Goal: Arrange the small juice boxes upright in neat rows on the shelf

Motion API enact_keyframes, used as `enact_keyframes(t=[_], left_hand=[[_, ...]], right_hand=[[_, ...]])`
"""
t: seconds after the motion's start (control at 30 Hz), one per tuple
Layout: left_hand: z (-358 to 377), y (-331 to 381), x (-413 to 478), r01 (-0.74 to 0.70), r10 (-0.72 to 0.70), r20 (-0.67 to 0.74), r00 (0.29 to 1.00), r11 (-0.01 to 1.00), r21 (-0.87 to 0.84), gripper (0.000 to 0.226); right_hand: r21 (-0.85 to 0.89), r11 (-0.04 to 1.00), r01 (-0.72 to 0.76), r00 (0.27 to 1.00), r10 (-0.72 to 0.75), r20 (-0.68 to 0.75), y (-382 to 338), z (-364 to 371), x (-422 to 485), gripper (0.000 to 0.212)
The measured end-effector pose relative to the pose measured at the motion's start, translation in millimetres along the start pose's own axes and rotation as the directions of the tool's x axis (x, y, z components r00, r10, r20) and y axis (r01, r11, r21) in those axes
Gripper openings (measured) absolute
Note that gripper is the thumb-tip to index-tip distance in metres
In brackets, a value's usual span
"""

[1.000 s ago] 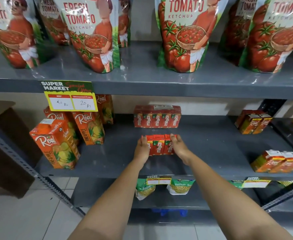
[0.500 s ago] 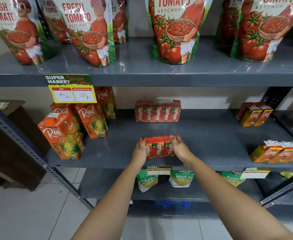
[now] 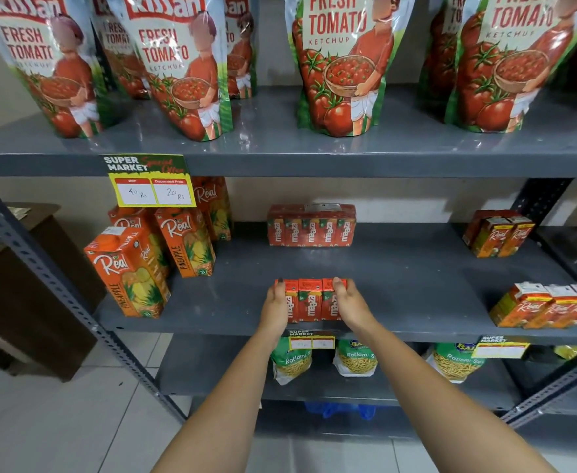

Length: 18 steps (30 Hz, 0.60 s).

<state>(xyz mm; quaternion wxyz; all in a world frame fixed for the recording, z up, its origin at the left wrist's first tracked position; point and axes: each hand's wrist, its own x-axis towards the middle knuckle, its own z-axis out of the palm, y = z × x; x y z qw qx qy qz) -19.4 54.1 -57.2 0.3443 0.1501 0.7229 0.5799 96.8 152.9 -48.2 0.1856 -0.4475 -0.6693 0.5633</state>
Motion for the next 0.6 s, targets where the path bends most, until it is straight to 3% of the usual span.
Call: enact_keyframes(t=[0.4, 0.5, 0.6], left_hand=[[9, -10, -1, -0.054, 0.051, -0.105, 0.993, 0.998, -0.032, 0.052], [10, -6, -6, -0.065, 0.060, -0.134, 0.989, 0.997, -0.032, 0.056], [4, 1, -19, -0.151, 0.183, -0.319, 0.930, 0.981, 0.123, 0.057]], right_hand=[[0.057, 0.996, 0.070, 0.994, -0.065, -0.087, 8, 8, -6, 0.033], [0.135, 0.987, 0.081, 0.990, -0.064, -0.123, 9, 13, -12, 0.053], [0.236, 0.964, 0.120, 0.954, -0.046, -0.296, 1, 7, -20, 0.066]])
